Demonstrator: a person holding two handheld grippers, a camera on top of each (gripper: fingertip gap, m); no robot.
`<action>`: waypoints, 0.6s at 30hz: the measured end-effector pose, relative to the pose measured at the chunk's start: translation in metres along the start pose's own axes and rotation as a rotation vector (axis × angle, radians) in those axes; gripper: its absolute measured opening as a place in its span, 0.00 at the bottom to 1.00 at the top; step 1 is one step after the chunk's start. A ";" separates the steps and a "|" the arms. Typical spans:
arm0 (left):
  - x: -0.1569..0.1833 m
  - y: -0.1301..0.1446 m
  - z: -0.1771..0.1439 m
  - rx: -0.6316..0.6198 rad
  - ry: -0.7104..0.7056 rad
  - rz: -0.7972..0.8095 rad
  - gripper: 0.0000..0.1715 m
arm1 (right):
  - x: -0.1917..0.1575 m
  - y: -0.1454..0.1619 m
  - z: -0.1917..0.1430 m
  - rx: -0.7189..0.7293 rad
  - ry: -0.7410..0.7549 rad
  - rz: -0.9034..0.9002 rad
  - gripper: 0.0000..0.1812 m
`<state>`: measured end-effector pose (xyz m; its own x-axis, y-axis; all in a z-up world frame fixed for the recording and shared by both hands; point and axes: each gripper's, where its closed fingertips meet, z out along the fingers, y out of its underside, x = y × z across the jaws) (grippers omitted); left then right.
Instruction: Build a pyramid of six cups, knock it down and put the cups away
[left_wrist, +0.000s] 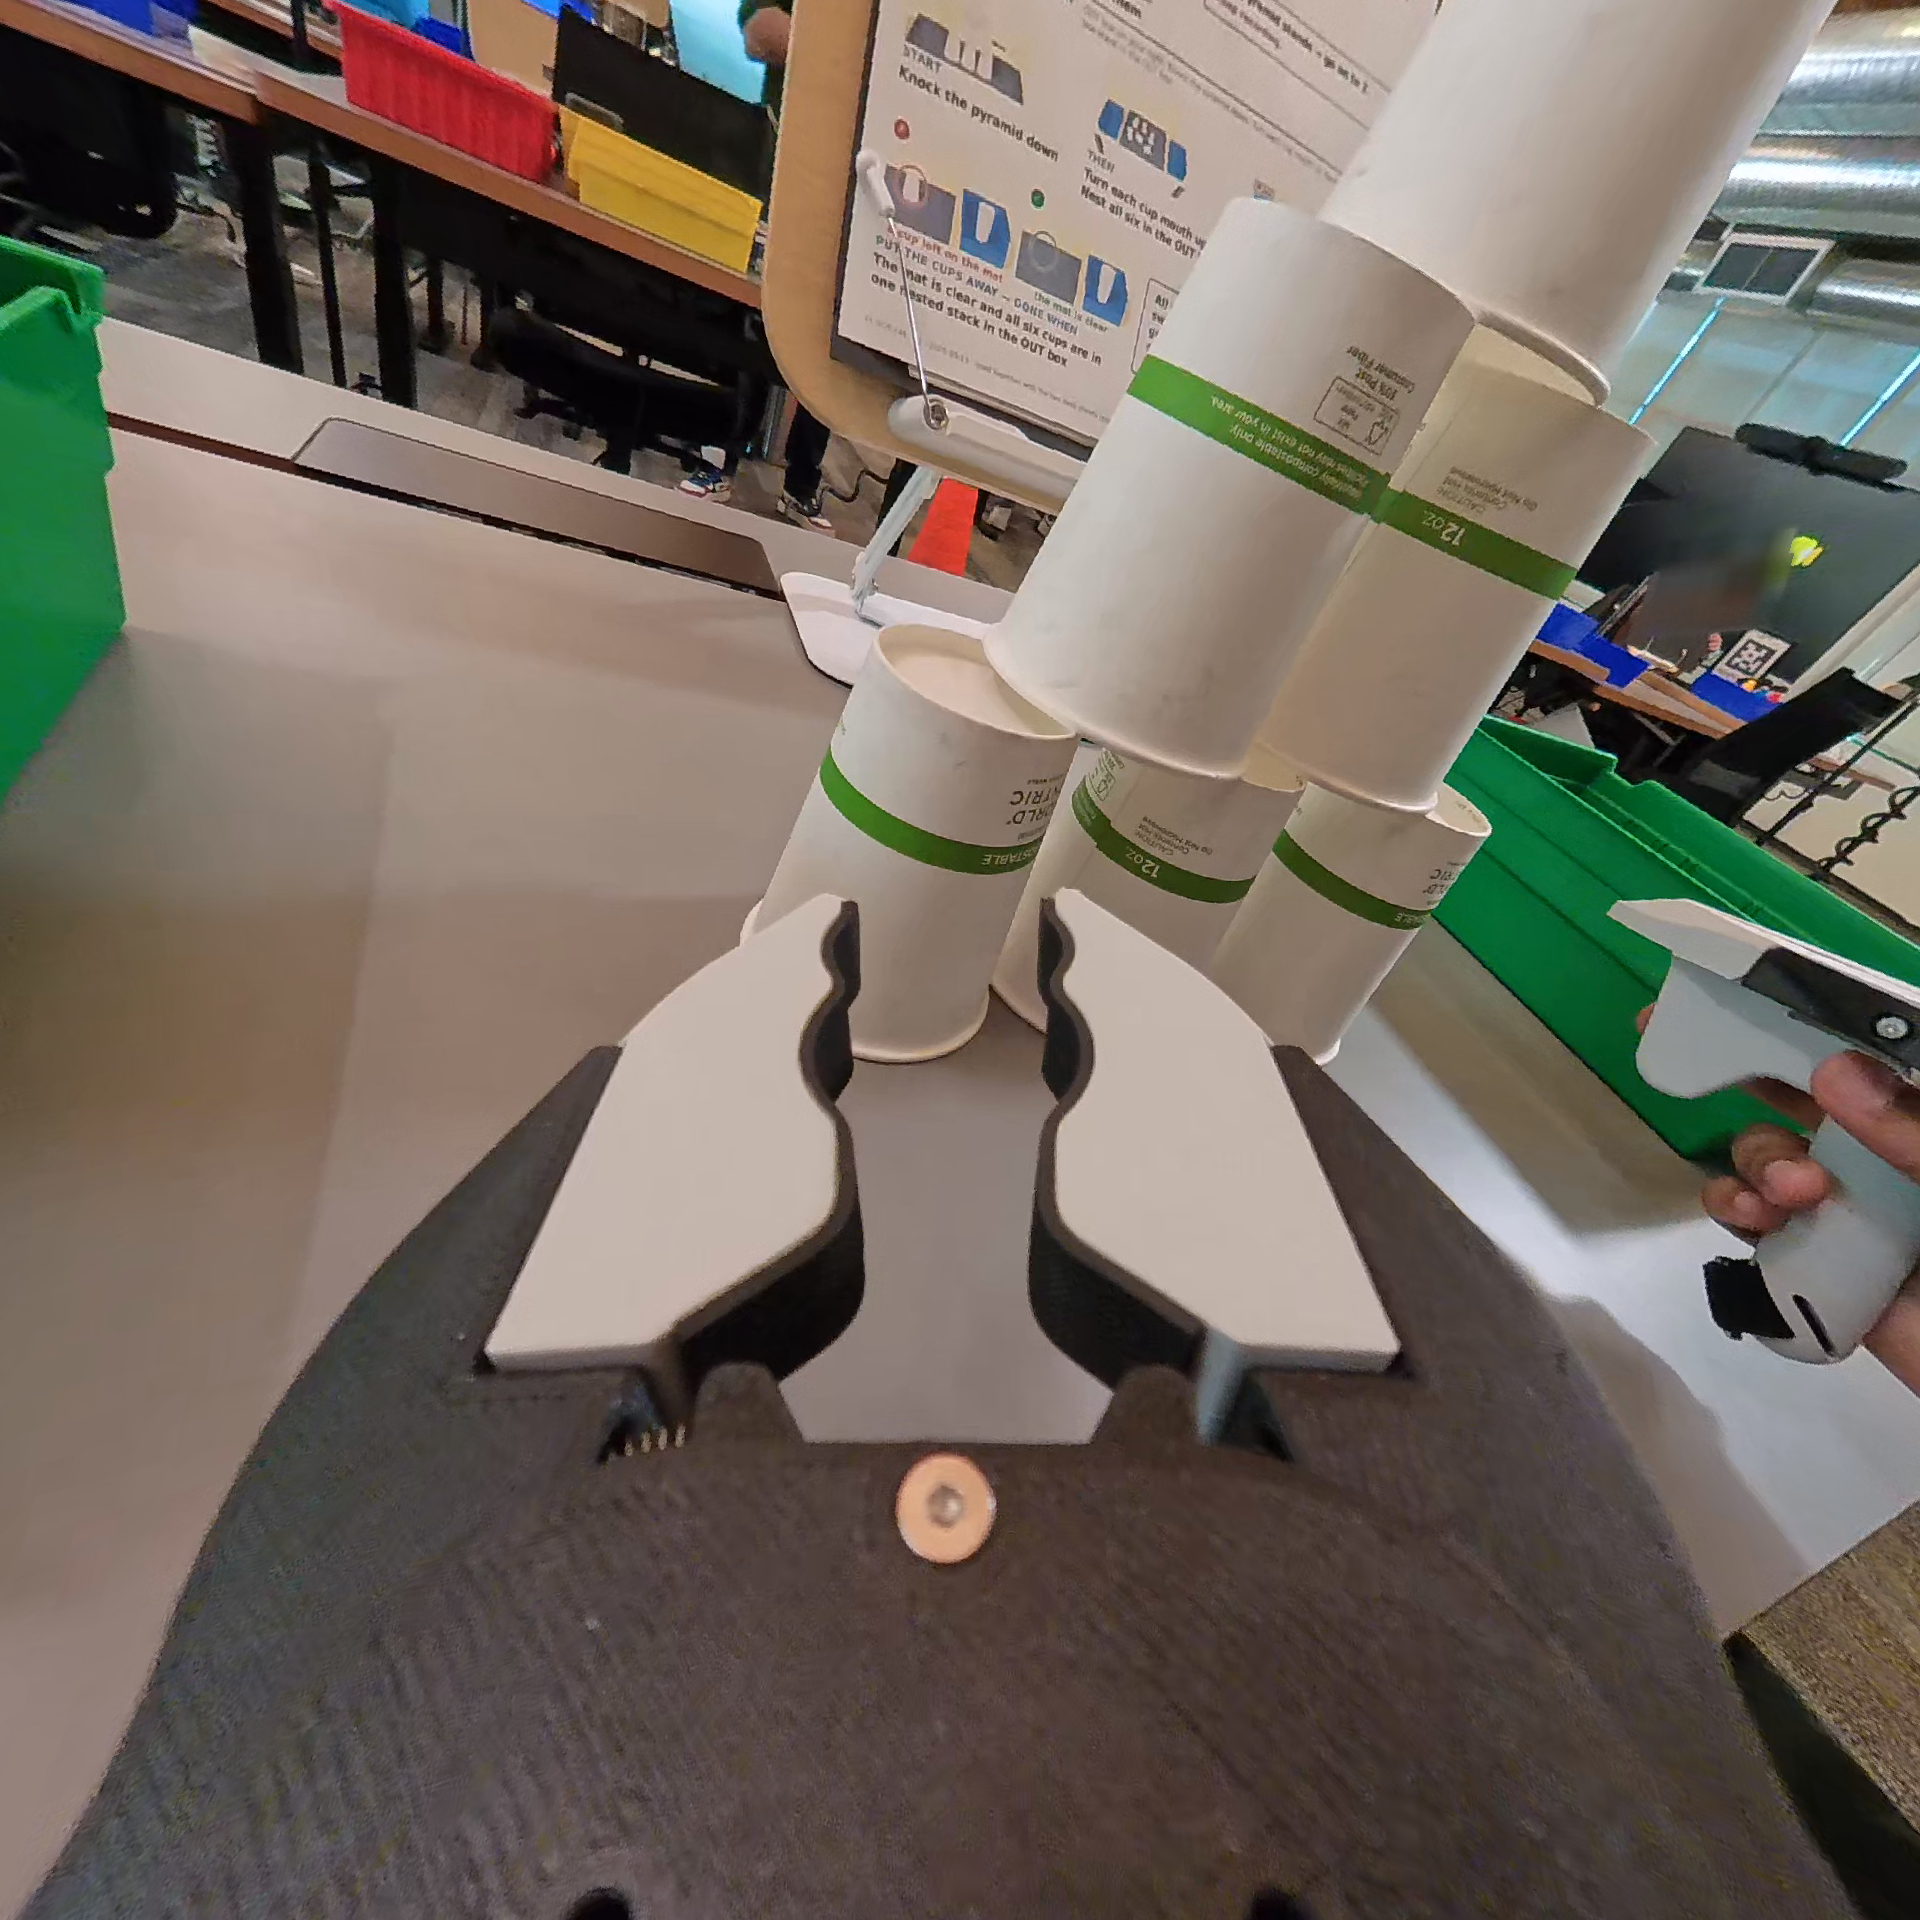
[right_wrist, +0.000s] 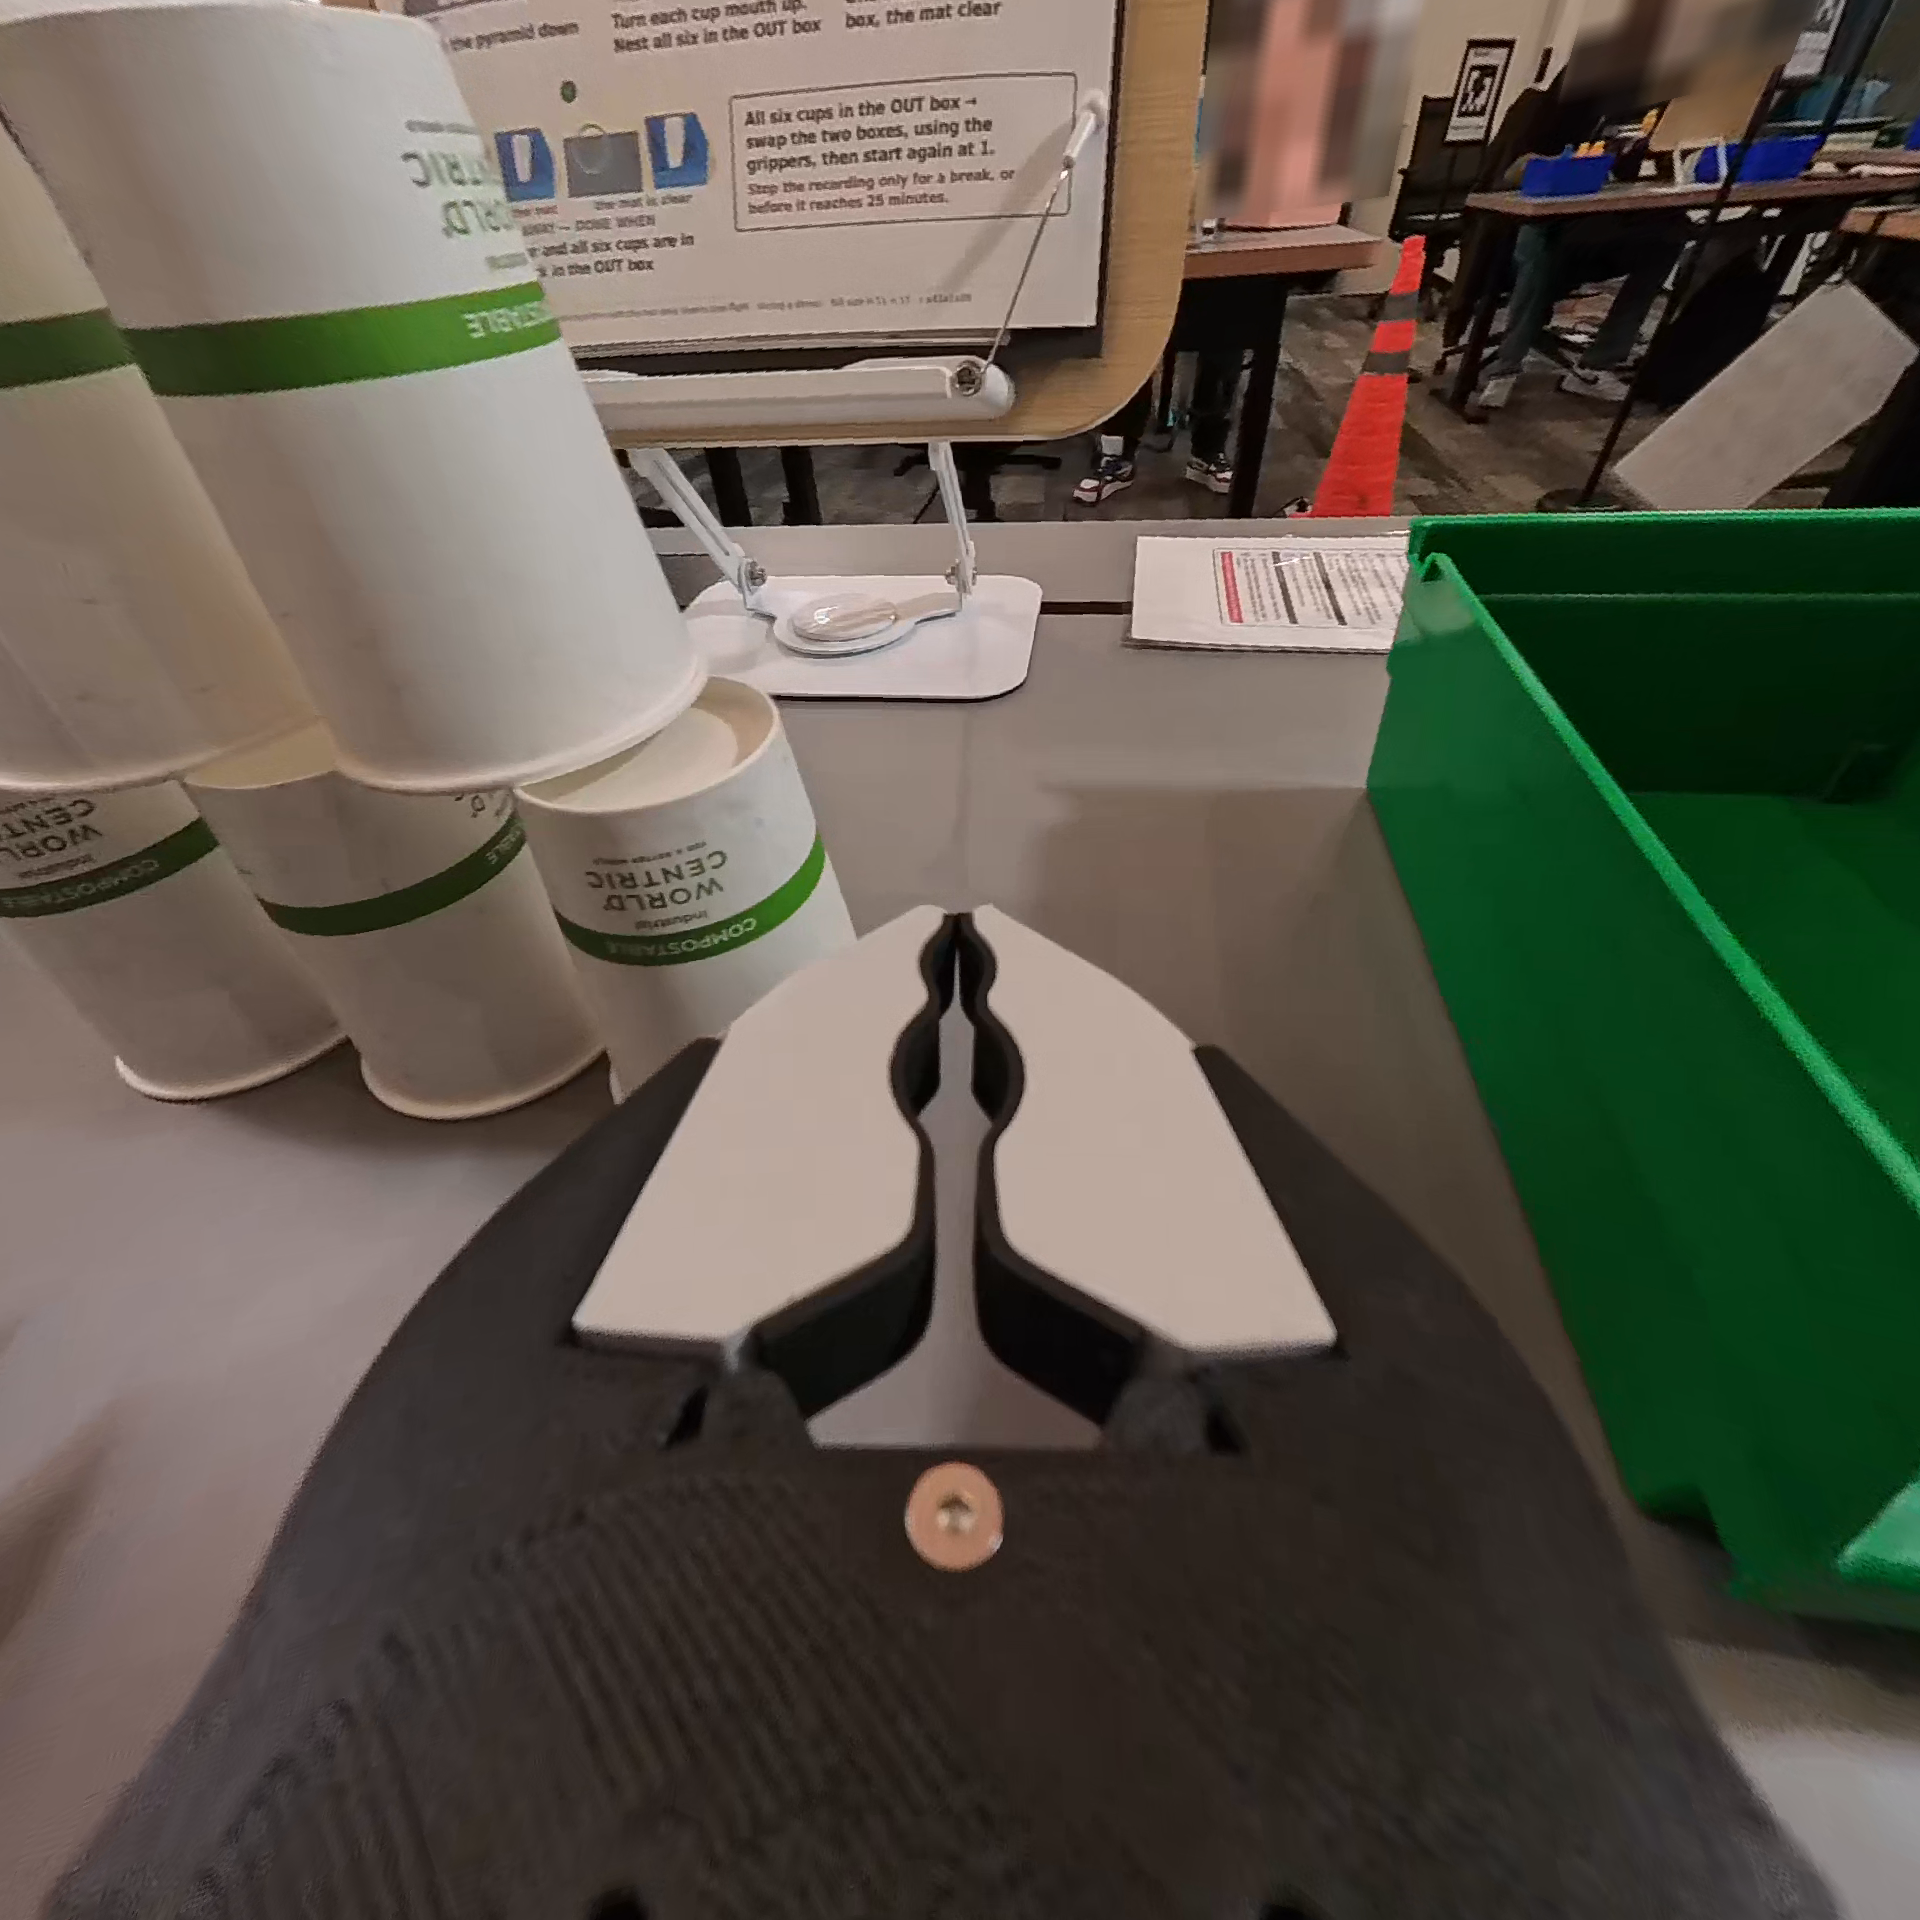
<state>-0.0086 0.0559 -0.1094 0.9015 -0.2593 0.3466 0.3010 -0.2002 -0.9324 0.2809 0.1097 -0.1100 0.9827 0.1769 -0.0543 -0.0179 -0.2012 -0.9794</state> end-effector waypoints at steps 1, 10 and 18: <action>0.000 0.000 0.000 0.000 0.001 0.000 0.20 | 0.002 0.000 0.001 -0.001 0.009 0.001 0.00; 0.005 0.005 0.000 -0.021 0.019 -0.037 0.19 | 0.016 -0.027 0.026 0.085 0.189 -0.182 0.00; -0.006 -0.004 -0.004 0.019 -0.024 -0.048 0.19 | -0.045 -0.051 0.084 -0.059 0.178 -0.170 0.00</action>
<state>-0.0164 0.0548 -0.1068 0.8928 -0.2272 0.3889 0.3498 -0.1941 -0.9165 0.2219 0.1929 -0.0743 0.9878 0.0413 0.1501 0.1556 -0.2395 -0.9583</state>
